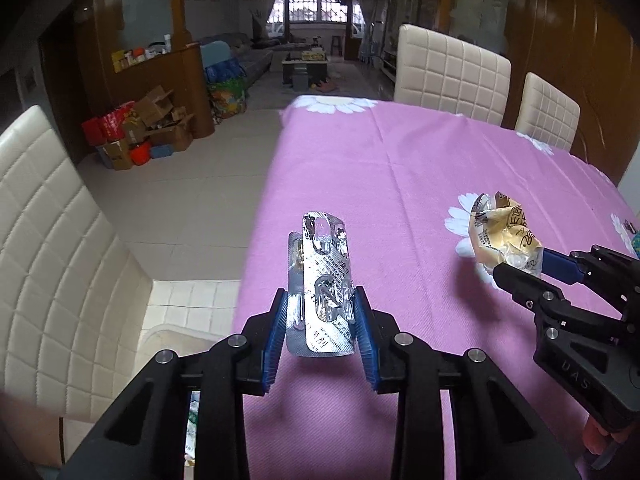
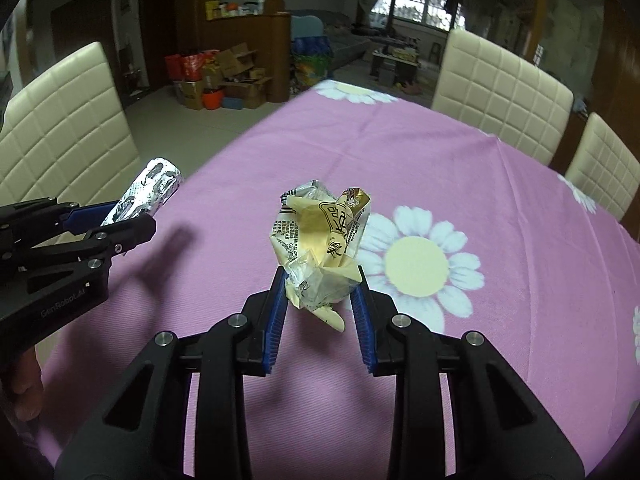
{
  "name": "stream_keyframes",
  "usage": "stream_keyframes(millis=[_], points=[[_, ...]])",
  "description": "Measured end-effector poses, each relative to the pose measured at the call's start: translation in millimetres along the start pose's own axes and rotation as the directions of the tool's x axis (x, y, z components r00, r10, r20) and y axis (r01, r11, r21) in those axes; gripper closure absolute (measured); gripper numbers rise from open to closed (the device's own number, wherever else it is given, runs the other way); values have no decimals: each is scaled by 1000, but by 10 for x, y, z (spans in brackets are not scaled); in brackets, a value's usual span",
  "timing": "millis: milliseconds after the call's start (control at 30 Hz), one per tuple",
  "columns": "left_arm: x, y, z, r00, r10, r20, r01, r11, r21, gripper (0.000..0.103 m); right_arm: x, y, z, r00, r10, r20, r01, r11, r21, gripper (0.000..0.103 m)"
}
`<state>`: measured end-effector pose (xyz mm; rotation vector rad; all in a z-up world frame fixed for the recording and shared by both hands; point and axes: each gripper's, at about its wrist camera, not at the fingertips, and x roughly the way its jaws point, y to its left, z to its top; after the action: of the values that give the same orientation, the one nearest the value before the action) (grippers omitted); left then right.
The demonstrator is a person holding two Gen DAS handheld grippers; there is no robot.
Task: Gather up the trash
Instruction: 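Carry the yellow wrapper and silver blister pack over the clear bin with both grippers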
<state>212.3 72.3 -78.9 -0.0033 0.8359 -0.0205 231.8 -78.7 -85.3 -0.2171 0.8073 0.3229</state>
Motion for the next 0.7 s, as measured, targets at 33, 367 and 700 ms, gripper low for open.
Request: stream_keyframes(millis=[33, 367, 700], points=[[-65, 51, -19, 1000, 9, 10, -9, 1000, -6, 71, -45, 54, 12, 1000, 3, 8, -3, 1000, -11, 70], [-648, 584, -322, 993, 91, 81, -84, 993, -80, 71, -437, 682, 116, 996, 53, 68, -46, 994, -104, 70], [-851, 1188, -577, 983, 162, 84, -143, 970, -195, 71, -539, 1346, 201, 991, 110, 79, -91, 973, -210, 70]])
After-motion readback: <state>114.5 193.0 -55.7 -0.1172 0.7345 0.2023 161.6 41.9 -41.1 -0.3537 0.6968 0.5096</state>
